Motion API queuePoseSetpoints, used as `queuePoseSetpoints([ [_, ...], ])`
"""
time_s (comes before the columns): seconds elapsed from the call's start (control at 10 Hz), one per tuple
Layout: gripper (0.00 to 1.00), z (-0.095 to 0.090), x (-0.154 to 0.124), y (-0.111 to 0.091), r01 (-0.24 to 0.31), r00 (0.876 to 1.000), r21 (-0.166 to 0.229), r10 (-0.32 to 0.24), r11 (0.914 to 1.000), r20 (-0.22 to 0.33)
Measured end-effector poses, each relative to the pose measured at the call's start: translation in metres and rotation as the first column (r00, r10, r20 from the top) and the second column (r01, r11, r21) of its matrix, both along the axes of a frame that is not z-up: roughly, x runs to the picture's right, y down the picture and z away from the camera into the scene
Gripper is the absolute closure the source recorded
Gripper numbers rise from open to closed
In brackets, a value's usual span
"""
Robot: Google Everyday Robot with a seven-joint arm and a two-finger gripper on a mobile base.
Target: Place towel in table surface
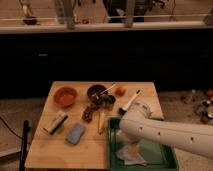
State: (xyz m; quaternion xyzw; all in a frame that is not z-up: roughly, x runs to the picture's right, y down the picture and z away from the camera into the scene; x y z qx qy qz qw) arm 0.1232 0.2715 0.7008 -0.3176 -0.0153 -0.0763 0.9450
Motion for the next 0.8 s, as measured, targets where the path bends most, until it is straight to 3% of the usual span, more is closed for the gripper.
queuePoseSetpoints([
  [0.3,0.2,0.004,0.007,0.017,-0.091,0.996,0.021,0.091,0.9956,-0.012],
  [0.8,0.2,0.013,0.006,0.03,-0.169,0.986,0.041,0.169,0.9848,0.006],
])
